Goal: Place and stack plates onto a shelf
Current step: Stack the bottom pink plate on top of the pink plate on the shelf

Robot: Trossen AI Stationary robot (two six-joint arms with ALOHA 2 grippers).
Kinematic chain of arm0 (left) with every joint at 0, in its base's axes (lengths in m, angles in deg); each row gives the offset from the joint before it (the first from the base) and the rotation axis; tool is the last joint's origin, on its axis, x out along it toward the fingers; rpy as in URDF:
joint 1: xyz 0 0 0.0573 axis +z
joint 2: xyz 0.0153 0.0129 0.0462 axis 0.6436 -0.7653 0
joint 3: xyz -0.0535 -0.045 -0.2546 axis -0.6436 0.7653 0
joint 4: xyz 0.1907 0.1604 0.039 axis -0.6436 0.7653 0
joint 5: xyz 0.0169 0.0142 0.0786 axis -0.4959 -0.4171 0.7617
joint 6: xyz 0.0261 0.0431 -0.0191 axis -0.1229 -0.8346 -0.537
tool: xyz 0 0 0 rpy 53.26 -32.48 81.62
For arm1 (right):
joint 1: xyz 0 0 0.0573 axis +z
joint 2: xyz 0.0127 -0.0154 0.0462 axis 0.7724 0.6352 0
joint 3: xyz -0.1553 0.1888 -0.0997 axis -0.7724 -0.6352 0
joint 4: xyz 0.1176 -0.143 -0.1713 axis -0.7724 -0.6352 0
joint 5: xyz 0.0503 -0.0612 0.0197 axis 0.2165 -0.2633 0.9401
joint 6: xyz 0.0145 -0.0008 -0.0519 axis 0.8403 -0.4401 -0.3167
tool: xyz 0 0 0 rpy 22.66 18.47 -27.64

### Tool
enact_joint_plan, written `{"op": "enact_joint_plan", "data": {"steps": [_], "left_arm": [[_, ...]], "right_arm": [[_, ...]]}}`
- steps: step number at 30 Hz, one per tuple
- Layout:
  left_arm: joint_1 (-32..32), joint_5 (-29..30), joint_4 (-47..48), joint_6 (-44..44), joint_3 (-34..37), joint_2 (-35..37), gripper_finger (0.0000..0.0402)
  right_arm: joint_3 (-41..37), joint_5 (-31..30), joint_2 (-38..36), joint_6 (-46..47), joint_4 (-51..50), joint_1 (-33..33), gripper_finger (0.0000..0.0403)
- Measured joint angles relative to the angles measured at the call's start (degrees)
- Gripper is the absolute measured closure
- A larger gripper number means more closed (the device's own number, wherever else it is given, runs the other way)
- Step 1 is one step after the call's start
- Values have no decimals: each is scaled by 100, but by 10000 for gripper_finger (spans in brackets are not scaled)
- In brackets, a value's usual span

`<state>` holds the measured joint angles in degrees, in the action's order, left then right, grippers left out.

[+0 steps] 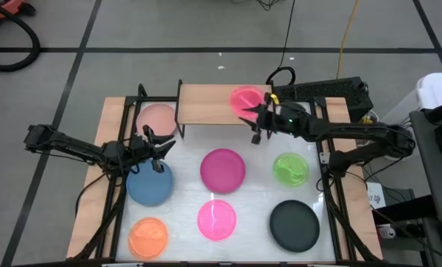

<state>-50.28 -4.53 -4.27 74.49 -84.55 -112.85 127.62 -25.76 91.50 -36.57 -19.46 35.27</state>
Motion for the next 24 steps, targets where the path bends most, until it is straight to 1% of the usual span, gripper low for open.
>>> {"op": "enact_joint_plan", "data": {"steps": [5,8,14,17,22,24], "left_arm": [[0,0,1,-2,0,-2,291],[0,0,1,0,0,-2,291],[0,0,-1,0,0,0,291],[0,1,-1,5,0,0,291],[0,0,-1,542,0,0,291],[0,0,-1,586,0,-2,291]], "right_arm": [[-22,198,-313,393,-15,329,282],[-148,420,-334,420,247,453,285],[-474,427,-324,459,457,534,286],[-638,428,-317,656,498,534,286],[-823,426,-323,741,536,534,286],[-887,426,-318,738,530,534,287]]}}
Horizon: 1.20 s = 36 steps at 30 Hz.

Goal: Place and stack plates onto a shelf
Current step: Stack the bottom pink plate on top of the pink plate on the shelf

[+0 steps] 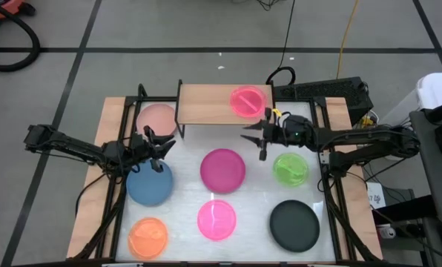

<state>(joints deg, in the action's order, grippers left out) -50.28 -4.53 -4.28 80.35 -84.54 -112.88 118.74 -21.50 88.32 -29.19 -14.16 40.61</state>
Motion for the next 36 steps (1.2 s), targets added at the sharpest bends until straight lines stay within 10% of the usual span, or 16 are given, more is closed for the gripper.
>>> {"op": "enact_joint_plan", "data": {"steps": [19,36], "left_arm": [[0,15,-174,-1626,0,22,291],[0,-223,-379,-320,-4,39,291]], "right_arm": [[-101,-7,-1,-281,-109,-7,287],[-101,-8,-3,-281,-94,-7,287]]}}
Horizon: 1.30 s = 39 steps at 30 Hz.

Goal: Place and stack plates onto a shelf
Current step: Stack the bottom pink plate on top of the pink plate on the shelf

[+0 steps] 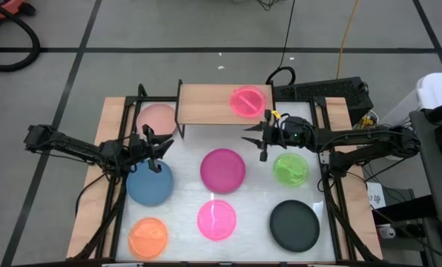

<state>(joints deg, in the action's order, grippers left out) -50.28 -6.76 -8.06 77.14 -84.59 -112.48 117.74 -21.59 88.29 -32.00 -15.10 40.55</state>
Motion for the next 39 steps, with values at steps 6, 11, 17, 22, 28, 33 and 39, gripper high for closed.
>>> {"op": "enact_joint_plan", "data": {"steps": [6,11,17,22,28,33,39], "left_arm": [[0,121,-23,-501,-148,37,291],[2,154,1577,-993,-1204,44,291],[2,533,5632,-647,-3335,-357,291],[2,391,7700,389,-4227,-1013,291],[0,-1326,7943,1809,-3877,-1804,291],[2,-2072,7300,2962,-3383,-2557,291],[2,-2721,6348,3624,-3071,-3615,270]], "right_arm": [[0,0,0,133,-27,-2,287],[0,0,0,133,-32,-2,287],[0,0,0,133,-42,-2,287],[0,-2,0,133,-87,-2,287],[0,-3,1,133,-82,-2,287],[0,-4,0,131,-18,-2,287],[2,-4,0,133,13,-2,287]]}}
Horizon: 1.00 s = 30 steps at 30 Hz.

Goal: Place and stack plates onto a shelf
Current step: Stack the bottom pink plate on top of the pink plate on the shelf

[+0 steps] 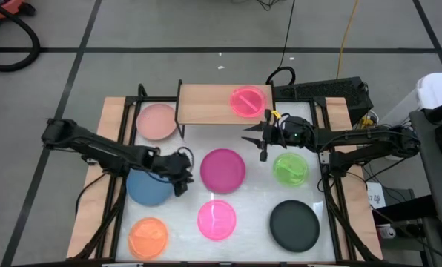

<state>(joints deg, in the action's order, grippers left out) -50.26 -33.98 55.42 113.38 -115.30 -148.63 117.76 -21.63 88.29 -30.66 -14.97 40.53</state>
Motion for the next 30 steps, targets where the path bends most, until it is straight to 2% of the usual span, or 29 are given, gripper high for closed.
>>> {"op": "enact_joint_plan", "data": {"steps": [5,11,22,30], "left_arm": [[0,-764,-1181,64,3,-843,217],[-35,-1049,-1821,329,3,-1459,165],[-540,-1076,-2514,1059,-34,-2044,158],[-664,-1051,-2529,1355,-316,-2420,158]], "right_arm": [[-1,0,0,-1,0,0,287],[0,0,0,88,-4,0,287],[0,0,0,149,0,2,287],[0,0,2,149,72,3,287]]}}
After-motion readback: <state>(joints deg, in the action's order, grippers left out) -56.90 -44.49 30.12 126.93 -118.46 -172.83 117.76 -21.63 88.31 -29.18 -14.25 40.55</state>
